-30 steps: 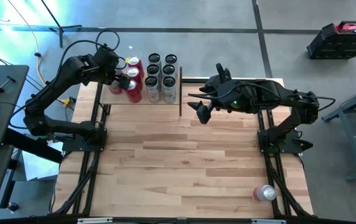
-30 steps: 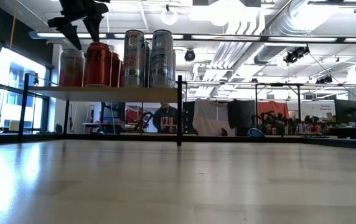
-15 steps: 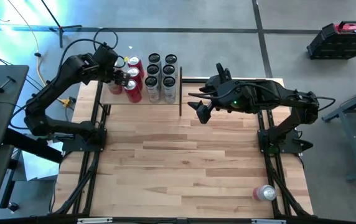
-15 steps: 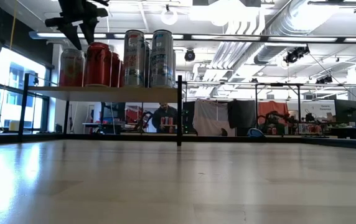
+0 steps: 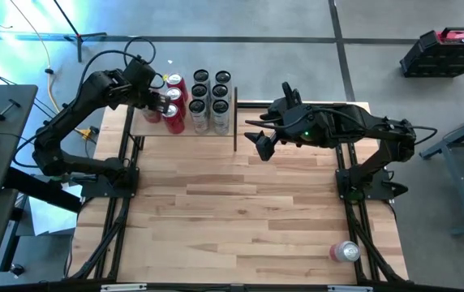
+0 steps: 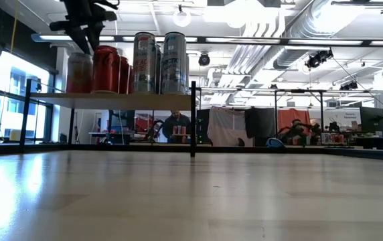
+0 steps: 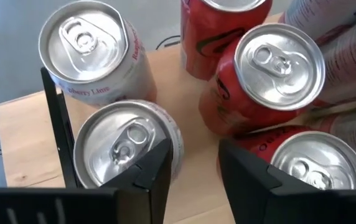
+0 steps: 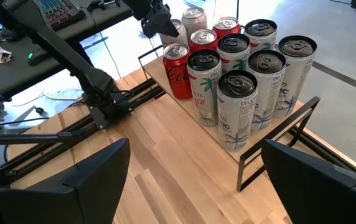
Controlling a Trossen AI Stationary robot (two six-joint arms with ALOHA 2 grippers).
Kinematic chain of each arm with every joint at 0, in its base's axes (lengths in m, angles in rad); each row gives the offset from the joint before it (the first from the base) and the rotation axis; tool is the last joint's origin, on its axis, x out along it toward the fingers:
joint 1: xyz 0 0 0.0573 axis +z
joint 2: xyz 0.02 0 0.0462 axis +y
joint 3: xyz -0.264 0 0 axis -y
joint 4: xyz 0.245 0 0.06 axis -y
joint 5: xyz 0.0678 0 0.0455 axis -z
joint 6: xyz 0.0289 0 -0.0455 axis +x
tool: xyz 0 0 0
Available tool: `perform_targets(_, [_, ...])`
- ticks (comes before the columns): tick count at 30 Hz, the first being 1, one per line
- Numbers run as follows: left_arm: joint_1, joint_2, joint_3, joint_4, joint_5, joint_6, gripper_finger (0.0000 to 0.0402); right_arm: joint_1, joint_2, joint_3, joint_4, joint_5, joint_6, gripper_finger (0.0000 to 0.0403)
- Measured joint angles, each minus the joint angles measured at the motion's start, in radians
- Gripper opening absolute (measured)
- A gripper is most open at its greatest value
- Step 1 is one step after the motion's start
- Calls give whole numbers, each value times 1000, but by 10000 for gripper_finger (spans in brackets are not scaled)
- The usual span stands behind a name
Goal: Place canned beverage on shelf
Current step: Put the left pink soda can on the shelf aligned with the other pink soda can
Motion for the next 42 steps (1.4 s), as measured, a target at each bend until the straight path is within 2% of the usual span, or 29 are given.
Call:
perform_targets(13, [0, -8, 2, -48, 17, 13, 122, 0, 0, 0, 0, 0, -7, 348])
perform_targets(19, [0, -30, 0, -59, 57, 13, 122, 0, 0, 0, 0, 0, -7, 348])
perform_targets(35, [0, -41, 0, -63, 37, 26, 122, 0, 0, 0, 1, 0, -7, 348])
perform_targets(42, [0, -41, 75, -148, 40, 12, 122, 0, 0, 0, 1, 0, -7, 348])
